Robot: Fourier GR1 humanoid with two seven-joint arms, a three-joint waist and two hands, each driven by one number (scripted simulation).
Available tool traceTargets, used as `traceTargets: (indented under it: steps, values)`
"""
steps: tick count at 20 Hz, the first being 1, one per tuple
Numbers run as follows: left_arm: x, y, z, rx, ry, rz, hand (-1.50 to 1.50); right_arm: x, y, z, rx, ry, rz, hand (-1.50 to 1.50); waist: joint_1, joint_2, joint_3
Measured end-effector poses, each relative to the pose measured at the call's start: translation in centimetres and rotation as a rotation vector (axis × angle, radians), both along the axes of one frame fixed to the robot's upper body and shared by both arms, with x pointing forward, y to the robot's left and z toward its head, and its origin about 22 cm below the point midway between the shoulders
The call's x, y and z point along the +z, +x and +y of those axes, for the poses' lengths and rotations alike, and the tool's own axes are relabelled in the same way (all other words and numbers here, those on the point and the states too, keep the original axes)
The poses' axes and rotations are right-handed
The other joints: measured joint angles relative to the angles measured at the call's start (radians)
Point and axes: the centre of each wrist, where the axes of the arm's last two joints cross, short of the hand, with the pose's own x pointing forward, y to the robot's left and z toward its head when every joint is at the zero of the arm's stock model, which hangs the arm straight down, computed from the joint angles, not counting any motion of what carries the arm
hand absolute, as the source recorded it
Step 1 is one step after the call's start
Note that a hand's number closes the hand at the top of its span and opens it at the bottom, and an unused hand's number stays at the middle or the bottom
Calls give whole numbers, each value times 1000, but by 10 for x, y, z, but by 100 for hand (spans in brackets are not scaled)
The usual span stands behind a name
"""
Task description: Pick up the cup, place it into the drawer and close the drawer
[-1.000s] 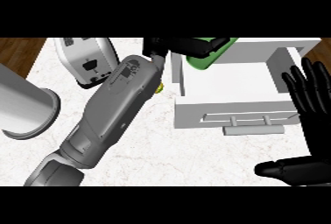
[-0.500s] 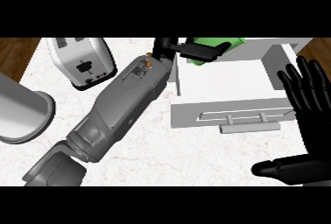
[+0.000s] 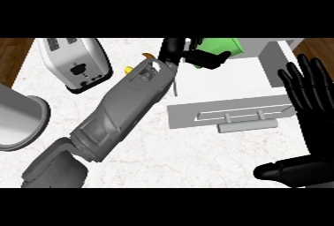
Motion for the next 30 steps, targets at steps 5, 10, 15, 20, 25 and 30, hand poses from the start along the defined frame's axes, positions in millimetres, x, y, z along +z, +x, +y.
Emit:
traceTargets:
  steps: [5, 10, 15, 20, 25, 30]
  values:
    - [-2, -1, -3, 29, 60, 4, -150, -1, 1, 6, 19, 9, -16, -150, -14, 4, 0]
    - [-1, -2, -4, 6, 9, 1, -150, 1, 8, 8, 35, 31, -19, -150, -14, 7, 0]
    - [8, -7, -12, -40, -97, -26, -150, 3, 3, 4, 66, 62, -1, -150, 0, 0, -1]
    - [11, -9, -12, -86, -219, -49, -150, 6, 2, -5, 77, 78, 12, 150, 35, -8, -1]
    - [12, -8, 3, -84, -300, -23, -150, 8, -11, -16, 102, 20, 11, 150, 75, -20, -2]
    - [12, -8, 32, -44, -367, -21, -150, 12, -19, -25, 115, -149, 0, 150, 103, -28, -2]
